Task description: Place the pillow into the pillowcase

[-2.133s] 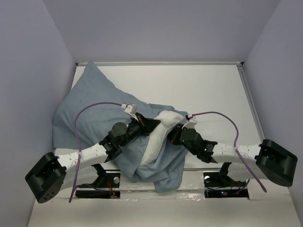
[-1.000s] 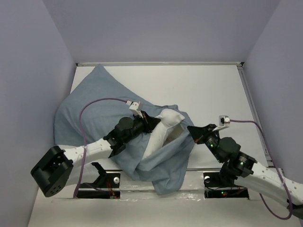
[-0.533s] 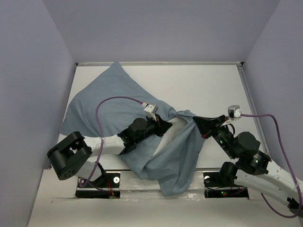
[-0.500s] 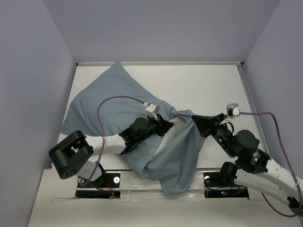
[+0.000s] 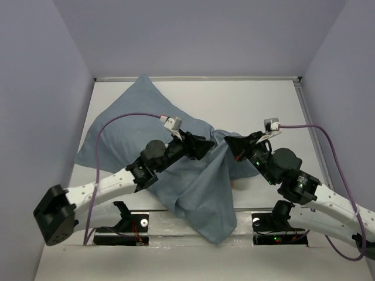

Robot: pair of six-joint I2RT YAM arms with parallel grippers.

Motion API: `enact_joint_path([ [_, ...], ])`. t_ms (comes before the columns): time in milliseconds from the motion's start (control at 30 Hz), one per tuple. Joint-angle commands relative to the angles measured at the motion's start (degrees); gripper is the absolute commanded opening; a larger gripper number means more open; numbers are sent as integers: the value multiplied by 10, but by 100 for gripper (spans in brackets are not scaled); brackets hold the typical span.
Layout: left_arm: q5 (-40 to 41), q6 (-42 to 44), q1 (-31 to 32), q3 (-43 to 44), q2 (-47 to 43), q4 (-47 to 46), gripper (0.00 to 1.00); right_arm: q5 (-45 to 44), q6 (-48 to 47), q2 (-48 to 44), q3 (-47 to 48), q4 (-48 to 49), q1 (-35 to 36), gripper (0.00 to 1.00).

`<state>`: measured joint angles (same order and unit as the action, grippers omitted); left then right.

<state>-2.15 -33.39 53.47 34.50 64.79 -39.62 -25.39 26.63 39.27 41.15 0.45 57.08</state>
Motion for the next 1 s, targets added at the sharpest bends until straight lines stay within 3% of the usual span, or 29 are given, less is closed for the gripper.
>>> enact_joint_path([
  [0, 47, 21, -6, -2, -117, 102, 72, -35, 26, 17, -16, -3, 0, 0],
  [100, 70, 47, -6, 6, -155, 194, 69, -31, 48, 38, -37, -39, 0, 0],
  [200, 52, 74, -6, 10, -134, 268, 65, -30, 65, 9, -65, -58, 0, 0],
  [500, 24, 157, 71, 37, -75, 286, 67, -24, 76, -168, -86, -221, 0, 0],
  [833, 38, 193, 113, 74, -22, 297, 77, -4, 83, -150, -91, -204, 0, 0],
  [900, 71, 201, 115, 84, -5, 308, 73, 20, 71, -145, -89, -187, 0, 0],
  [967, 102, 208, 118, 90, 13, 314, 58, 36, 63, -142, -87, -159, 0, 0],
])
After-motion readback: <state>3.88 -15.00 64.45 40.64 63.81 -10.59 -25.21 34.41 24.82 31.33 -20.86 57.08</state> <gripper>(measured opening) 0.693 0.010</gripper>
